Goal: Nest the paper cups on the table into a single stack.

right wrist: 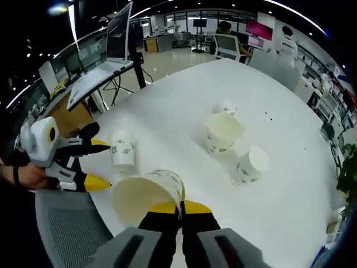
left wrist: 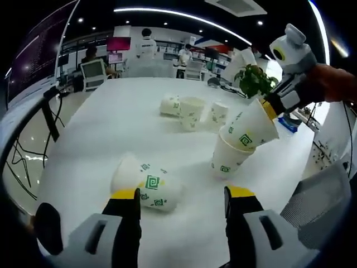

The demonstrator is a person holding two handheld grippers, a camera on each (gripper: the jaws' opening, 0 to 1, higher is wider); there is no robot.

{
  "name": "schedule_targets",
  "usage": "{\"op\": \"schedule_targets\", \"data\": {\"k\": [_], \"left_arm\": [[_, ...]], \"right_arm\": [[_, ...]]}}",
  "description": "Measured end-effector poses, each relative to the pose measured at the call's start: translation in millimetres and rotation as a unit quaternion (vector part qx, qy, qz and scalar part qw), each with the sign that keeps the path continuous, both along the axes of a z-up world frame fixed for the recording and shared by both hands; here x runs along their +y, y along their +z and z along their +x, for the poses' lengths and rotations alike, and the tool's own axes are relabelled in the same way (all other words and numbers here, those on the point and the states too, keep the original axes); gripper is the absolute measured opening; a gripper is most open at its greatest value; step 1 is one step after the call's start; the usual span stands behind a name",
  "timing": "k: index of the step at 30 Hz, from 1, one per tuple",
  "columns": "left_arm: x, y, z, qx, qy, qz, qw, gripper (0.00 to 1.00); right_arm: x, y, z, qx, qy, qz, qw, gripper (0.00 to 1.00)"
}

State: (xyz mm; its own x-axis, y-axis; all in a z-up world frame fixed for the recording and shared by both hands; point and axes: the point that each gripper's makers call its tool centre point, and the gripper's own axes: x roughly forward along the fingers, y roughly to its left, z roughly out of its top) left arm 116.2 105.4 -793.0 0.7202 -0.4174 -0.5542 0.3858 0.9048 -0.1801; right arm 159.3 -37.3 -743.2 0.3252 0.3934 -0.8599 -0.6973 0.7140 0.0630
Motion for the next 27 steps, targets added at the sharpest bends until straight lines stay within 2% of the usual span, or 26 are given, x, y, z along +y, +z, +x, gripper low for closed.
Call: {"op": "schedule_targets", "data": {"k": [3, 5, 12, 17, 21, 25, 27], "left_arm": [[0, -0.6, 0.3, 0.000, -0.002, -0.001, 1.0000, 0.59], [0, -0.9, 0.0, 0.000, -0.003, 0.000, 1.0000, 0.59], [1, -2.2, -0.5, 0.002, -0.001, -0.003, 1.0000, 0.59], [0, -2.5, -0.9, 0.002, -0.002, -0.003, 1.0000, 0.59], [0, -1.4, -1.8, 0.003, -0.002, -0.003, 1.0000, 0.59], [1, -1.1, -2.0, 0.004, -0.002, -0.002, 1.0000, 0.59], [1, 0.3, -2.6, 0.002, -0.005, 0.001, 1.0000, 0.59]], "right_arm": [[2, -5.9, 4, 0.018, -0.006, -0.001, 0.9998, 0.00], [0, -7.4, 0, 0.024, -0.009, -0.003, 0.9997, 0.00], [2, -10.0, 2, 0.018, 0.002, -0.007, 0.9998, 0.09], [3, -9.6, 3, 0.015, 0.005, -0.006, 0.9999, 0.11], [5, -7.0, 6, 0.001, 0.014, 0.000, 0.9999, 0.18], [3, -4.0, 12, -0.033, 0.040, -0.004, 0.9987, 0.29], [4, -0.8, 5, -0.041, 0.046, -0.001, 0.9981, 0.31]]}}
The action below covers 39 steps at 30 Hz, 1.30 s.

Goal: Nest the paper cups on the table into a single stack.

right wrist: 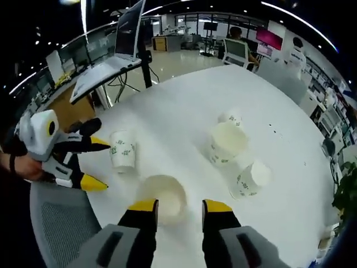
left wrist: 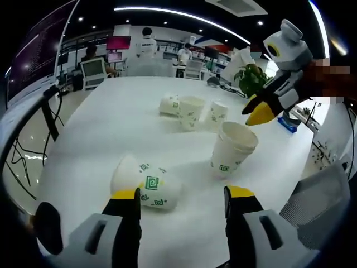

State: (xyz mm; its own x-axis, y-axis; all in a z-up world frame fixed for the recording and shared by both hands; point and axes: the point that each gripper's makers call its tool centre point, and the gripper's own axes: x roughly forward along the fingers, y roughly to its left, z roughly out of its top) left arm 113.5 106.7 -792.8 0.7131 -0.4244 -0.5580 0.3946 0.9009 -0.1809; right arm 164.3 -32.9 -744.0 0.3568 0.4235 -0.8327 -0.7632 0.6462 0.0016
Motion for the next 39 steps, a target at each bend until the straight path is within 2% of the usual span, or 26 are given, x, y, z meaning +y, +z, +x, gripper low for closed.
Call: {"op": "schedule_targets", "data": {"k": [5, 11, 14, 16, 18, 20, 21, 23, 24, 26, 29, 31, 33, 35, 39], "left_arm": [[8, 10.0, -7.1, -0.011, -0.011, 0.019, 0.9997, 0.57], [35, 24.3, -1.5, -0.040, 0.004, 0.047, 0.9981, 0.59], [48, 17.4, 11.5, -0.031, 0.001, 0.035, 0.9989, 0.61], [46, 9.7, 14.4, 0.001, -0.014, 0.001, 0.9999, 0.64], [41, 4.5, 15.6, 0.035, -0.027, -0.040, 0.9982, 0.65], [40, -9.2, 14.9, 0.070, -0.046, -0.069, 0.9941, 0.65], [38, -15.2, 12.0, 0.092, -0.059, -0.091, 0.9898, 0.65], [34, -11.6, 10.4, 0.099, -0.060, -0.104, 0.9878, 0.65], [32, -12.0, 6.8, 0.110, -0.066, -0.111, 0.9854, 0.64], [34, -13.0, 8.1, 0.112, -0.064, -0.117, 0.9847, 0.64], [27, -11.6, 1.7, 0.135, -0.074, -0.154, 0.9759, 0.62], [24, -12.8, -3.2, 0.145, -0.082, -0.160, 0.9730, 0.62], [20, -13.9, -8.8, 0.156, -0.095, -0.164, 0.9695, 0.61], [14, -14.6, -14.6, 0.171, -0.107, -0.181, 0.9626, 0.58], [13, -20.8, -13.5, 0.187, -0.094, -0.207, 0.9558, 0.58]], "right_arm": [[-1, 3.6, 2, -0.019, -0.007, 0.019, 0.9996, 0.32], [-12, 0.1, -12, -0.022, -0.020, 0.031, 0.9991, 0.32], [-18, -1.7, -15, -0.021, -0.030, 0.037, 0.9986, 0.32], [-23, -1.3, -22, -0.020, -0.042, 0.044, 0.9979, 0.32], [-28, -1.5, -26, -0.019, -0.051, 0.052, 0.9972, 0.32], [-31, -2.2, -30, -0.021, -0.055, 0.056, 0.9967, 0.32], [-33, -1.9, -33, -0.023, -0.056, 0.058, 0.9965, 0.32], [-36, -0.6, -37, -0.028, -0.058, 0.064, 0.9959, 0.33], [-38, 0.4, -39, -0.033, -0.059, 0.067, 0.9955, 0.35], [-41, 1.0, -41, -0.039, -0.057, 0.069, 0.9952, 0.41], [-47, 1.0, -50, -0.057, -0.039, 0.064, 0.9955, 0.50], [-47, -0.3, -57, -0.061, -0.023, 0.058, 0.9961, 0.59], [-47, -2.2, -66, -0.060, -0.012, 0.058, 0.9964, 0.66], [-48, -5.3, -72, -0.059, -0.008, 0.059, 0.9964, 0.71], [-50, -6.7, -82, -0.053, -0.010, 0.062, 0.9966, 0.75]]}}
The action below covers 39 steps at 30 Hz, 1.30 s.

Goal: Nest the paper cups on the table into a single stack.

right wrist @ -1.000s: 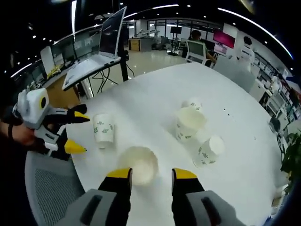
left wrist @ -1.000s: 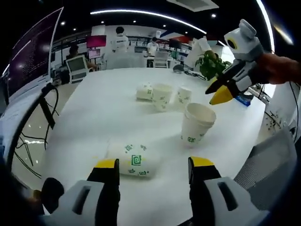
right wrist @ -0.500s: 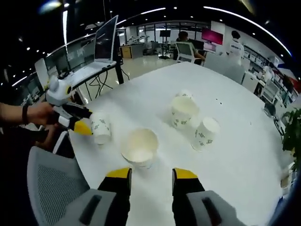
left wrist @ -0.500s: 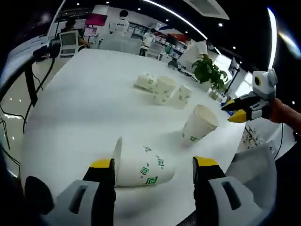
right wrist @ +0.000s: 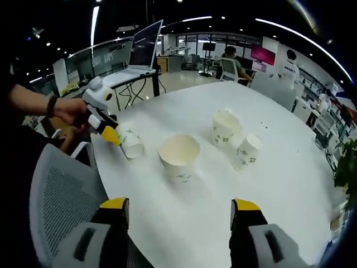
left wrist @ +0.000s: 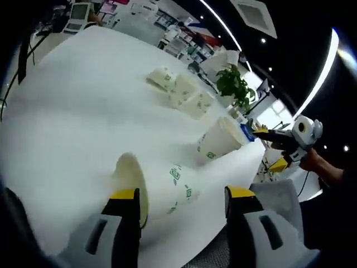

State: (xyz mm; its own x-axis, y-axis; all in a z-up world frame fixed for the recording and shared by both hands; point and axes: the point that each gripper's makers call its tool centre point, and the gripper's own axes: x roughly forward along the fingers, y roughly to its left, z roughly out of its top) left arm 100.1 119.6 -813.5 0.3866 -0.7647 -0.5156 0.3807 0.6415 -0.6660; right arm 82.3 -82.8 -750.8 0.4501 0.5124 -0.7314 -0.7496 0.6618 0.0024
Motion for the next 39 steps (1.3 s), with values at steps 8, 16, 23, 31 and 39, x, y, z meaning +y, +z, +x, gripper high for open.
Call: {"op": "schedule_targets", "data": {"k": [8, 16, 23, 31, 39], "left_arm": [[-13, -5.5, -1.8, 0.031, 0.031, -0.047, 0.9979, 0.54], [-30, -12.4, -4.6, 0.068, 0.053, -0.087, 0.9925, 0.43], [-31, -17.2, 0.5, 0.067, 0.084, -0.059, 0.9924, 0.07], [-39, 11.3, -3.2, -0.004, 0.020, -0.027, 0.9994, 0.00], [-48, 42.5, -15.5, -0.063, -0.070, 0.047, 0.9945, 0.00]], "right_arm": [[-9, -5.0, -13, 0.007, -0.023, 0.010, 0.9997, 0.74], [-17, -9.1, -21, 0.013, -0.054, 0.026, 0.9981, 0.73], [-24, -17.4, -32, 0.017, -0.089, 0.043, 0.9949, 0.71], [-24, -27.8, -42, 0.018, -0.112, 0.055, 0.9920, 0.71], [-22, -34.4, -50, 0.020, -0.124, 0.069, 0.9896, 0.71]]}}
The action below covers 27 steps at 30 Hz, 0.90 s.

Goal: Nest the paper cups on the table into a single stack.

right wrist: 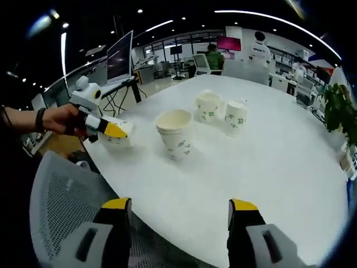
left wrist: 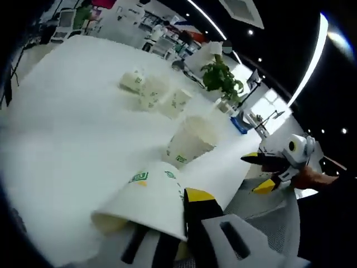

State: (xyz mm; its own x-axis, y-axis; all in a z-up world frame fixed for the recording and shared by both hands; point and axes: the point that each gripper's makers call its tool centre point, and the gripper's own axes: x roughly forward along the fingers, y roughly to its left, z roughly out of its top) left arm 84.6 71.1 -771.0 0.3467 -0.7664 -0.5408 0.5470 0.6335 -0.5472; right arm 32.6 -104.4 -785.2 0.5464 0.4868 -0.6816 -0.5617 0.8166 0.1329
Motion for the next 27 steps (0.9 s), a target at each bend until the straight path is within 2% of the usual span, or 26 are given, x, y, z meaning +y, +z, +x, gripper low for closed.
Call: {"op": "schedule_targets", "data": {"k": [2, 4, 8, 15, 20, 24, 27], "left_arm": [[-3, 11.3, 0.1, -0.019, -0.025, 0.022, 0.9993, 0.00], [-7, 16.6, -3.4, -0.026, -0.054, 0.039, 0.9975, 0.00], [-6, 22.9, 4.4, -0.051, -0.099, 0.081, 0.9905, 0.00], [-18, 50.8, 22.4, -0.085, -0.136, 0.100, 0.9820, 0.00], [-34, 71.5, 30.6, -0.112, -0.170, 0.120, 0.9716, 0.00], [-47, 81.5, 35.7, -0.122, -0.196, 0.129, 0.9644, 0.00], [-57, 88.1, 34.9, -0.130, -0.224, 0.146, 0.9546, 0.00]], "right_arm": [[0, -2.1, -1, -0.001, -0.003, 0.002, 1.0000, 0.71], [0, -1.6, -3, -0.001, -0.004, 0.004, 1.0000, 0.71], [-2, -2.7, -4, -0.003, -0.007, 0.009, 0.9999, 0.71], [-5, -0.8, -1, -0.011, -0.023, 0.021, 0.9994, 0.71], [-6, -1.5, 0, -0.015, -0.025, 0.019, 0.9994, 0.71], [-7, 0.5, 2, -0.022, -0.030, 0.019, 0.9991, 0.71], [-9, 4.2, 2, -0.026, -0.035, 0.022, 0.9988, 0.71]]}}
